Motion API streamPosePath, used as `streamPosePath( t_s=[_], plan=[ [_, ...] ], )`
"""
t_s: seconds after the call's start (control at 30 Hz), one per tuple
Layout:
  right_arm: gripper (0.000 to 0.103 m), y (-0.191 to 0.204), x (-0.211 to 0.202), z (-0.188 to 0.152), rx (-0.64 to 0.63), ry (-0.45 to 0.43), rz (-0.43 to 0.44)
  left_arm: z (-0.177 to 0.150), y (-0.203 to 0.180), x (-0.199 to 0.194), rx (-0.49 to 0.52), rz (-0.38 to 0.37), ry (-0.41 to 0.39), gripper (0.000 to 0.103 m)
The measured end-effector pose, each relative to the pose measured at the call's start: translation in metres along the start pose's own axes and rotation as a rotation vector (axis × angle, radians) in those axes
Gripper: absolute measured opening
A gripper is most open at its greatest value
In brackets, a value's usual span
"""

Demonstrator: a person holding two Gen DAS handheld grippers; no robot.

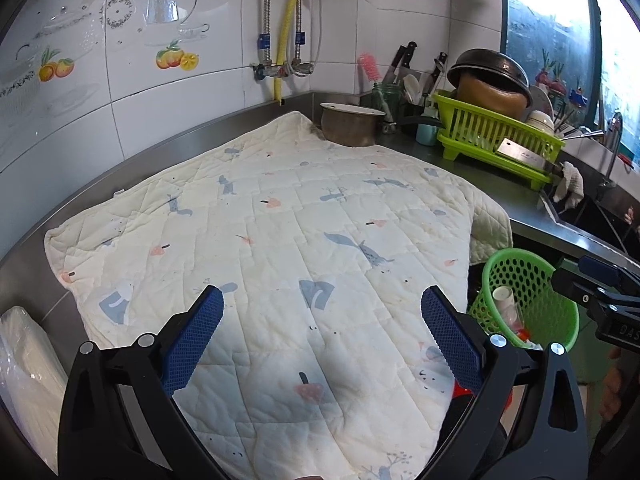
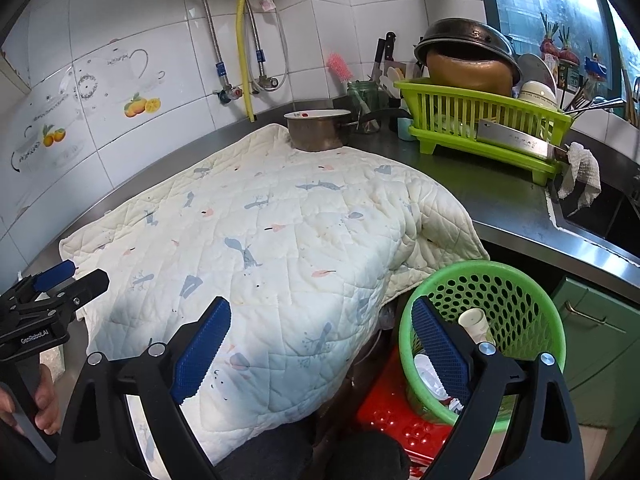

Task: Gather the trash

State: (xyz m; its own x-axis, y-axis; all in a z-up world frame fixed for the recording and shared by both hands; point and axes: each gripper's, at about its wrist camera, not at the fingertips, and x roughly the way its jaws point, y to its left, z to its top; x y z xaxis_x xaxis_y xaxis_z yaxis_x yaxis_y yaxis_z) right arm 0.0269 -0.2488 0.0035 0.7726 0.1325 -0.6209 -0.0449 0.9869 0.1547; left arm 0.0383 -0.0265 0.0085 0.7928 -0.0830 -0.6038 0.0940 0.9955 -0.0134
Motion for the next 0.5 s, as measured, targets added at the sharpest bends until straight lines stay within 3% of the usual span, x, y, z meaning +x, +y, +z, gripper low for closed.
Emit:
streamPosePath(
  t_s=[0.5],
  plan=[
    [0.089,0.0032,-0.0022,0.0015,-0.017,-0.004,0.001,0.0009,0.0028,-0.0015,0.001,0.001,-0.002,0.098]
  ],
)
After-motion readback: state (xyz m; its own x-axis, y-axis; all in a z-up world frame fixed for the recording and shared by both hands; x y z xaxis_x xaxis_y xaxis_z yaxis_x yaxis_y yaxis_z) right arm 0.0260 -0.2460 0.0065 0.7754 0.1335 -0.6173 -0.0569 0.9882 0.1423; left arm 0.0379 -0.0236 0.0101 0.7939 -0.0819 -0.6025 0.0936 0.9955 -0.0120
